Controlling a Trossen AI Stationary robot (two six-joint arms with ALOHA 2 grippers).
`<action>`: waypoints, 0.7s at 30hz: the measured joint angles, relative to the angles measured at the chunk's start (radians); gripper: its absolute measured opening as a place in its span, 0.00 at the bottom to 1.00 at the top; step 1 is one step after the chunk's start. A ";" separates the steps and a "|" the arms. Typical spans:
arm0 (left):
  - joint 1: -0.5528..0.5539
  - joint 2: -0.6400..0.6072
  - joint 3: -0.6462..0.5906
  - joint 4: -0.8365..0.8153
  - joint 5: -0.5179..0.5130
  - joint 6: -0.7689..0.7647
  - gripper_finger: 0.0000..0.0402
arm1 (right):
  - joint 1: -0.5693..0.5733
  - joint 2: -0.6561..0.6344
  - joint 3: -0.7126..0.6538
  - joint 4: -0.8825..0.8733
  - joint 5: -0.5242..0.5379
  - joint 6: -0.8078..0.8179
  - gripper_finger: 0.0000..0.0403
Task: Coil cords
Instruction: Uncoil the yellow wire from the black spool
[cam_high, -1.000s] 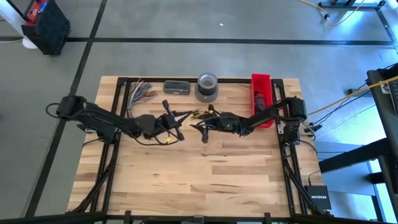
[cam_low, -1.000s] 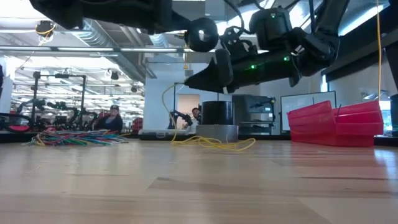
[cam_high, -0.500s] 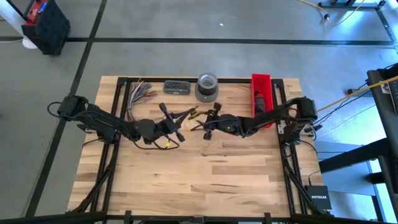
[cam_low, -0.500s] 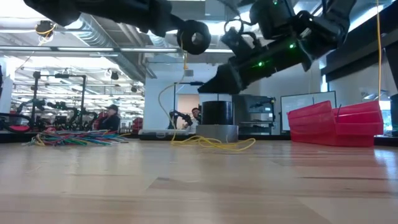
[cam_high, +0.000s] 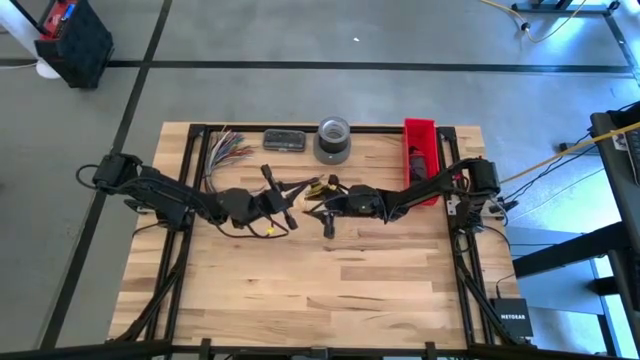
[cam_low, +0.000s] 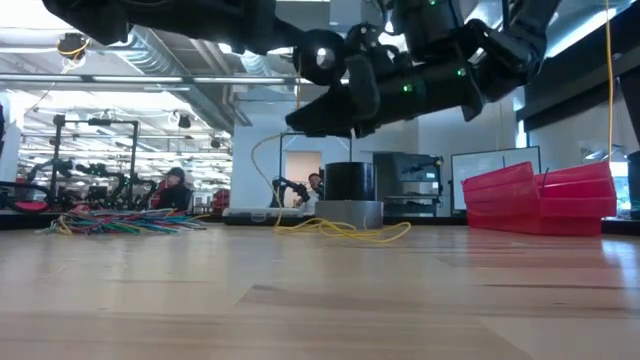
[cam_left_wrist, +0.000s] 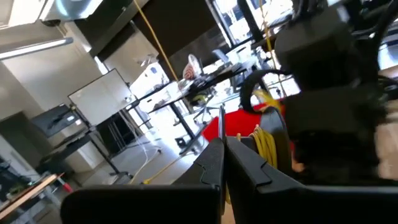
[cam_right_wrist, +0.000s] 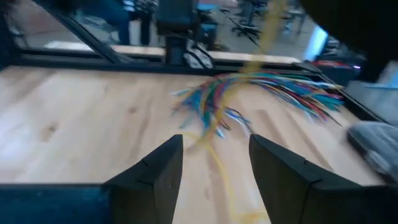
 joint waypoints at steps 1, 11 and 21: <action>0.003 0.000 0.000 -0.001 -0.002 0.000 0.00 | 0.005 0.002 0.005 0.001 -0.017 0.004 0.47; 0.005 0.000 0.000 -0.004 -0.004 0.002 0.00 | 0.012 0.002 0.014 -0.023 0.020 -0.036 0.27; 0.005 0.001 0.000 -0.011 -0.142 0.027 0.00 | 0.044 -0.049 0.014 -0.098 0.115 -0.149 0.05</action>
